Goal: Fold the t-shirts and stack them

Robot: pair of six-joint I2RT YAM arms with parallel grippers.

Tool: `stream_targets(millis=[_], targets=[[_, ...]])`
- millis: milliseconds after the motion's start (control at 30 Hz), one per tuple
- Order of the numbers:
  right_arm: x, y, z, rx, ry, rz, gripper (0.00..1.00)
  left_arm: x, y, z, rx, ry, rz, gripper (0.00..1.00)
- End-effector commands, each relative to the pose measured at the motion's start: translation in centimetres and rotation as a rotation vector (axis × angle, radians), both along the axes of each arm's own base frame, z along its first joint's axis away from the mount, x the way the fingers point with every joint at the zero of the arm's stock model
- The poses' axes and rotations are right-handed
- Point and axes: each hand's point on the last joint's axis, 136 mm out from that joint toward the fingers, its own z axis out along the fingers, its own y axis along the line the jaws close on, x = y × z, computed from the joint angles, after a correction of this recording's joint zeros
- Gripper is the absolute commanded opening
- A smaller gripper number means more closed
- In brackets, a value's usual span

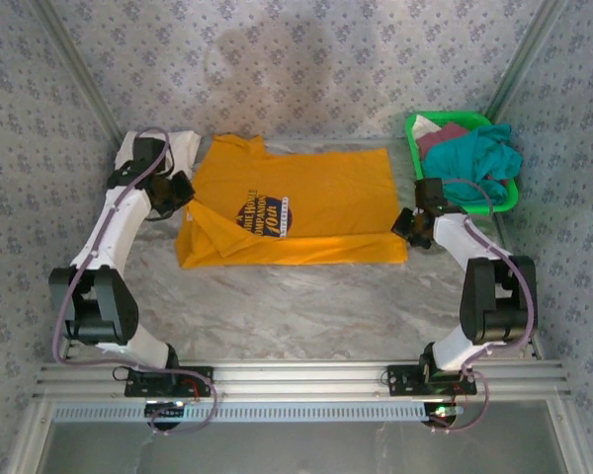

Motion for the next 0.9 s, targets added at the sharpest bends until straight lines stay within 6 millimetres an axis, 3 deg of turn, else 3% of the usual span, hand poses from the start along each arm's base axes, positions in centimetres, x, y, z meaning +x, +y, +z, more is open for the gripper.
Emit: stream_targets(millis=[0, 333, 700, 767, 800, 867], targets=[[1.3, -0.2, 1.6, -0.006, -0.044, -0.007, 0.0, 0.5, 0.4, 2.0, 0.036, -0.04, -0.009, 0.0], [2.8, -0.1, 3.1, -0.017, -0.076, -0.003, 0.0, 1.9, 0.8, 2.8, 0.045, -0.066, -0.005, 0.0], [5.2, 0.0, -0.3, -0.016, -0.014, -0.008, 0.0, 5.8, 0.1, -0.1, 0.05, -0.023, -0.058, 0.0], [5.1, -0.2, -1.3, -0.016, 0.013, -0.018, 0.13, 7.2, -0.3, -0.5, 0.037, -0.031, -0.081, 0.0], [6.4, -0.2, -0.3, -0.009, -0.017, -0.021, 0.18, 8.1, -0.6, -0.6, 0.03, -0.034, -0.092, 0.0], [6.9, 0.0, 0.2, 0.002, -0.027, -0.02, 0.29, 9.6, -0.7, -0.9, 0.028, -0.024, -0.1, 0.27]])
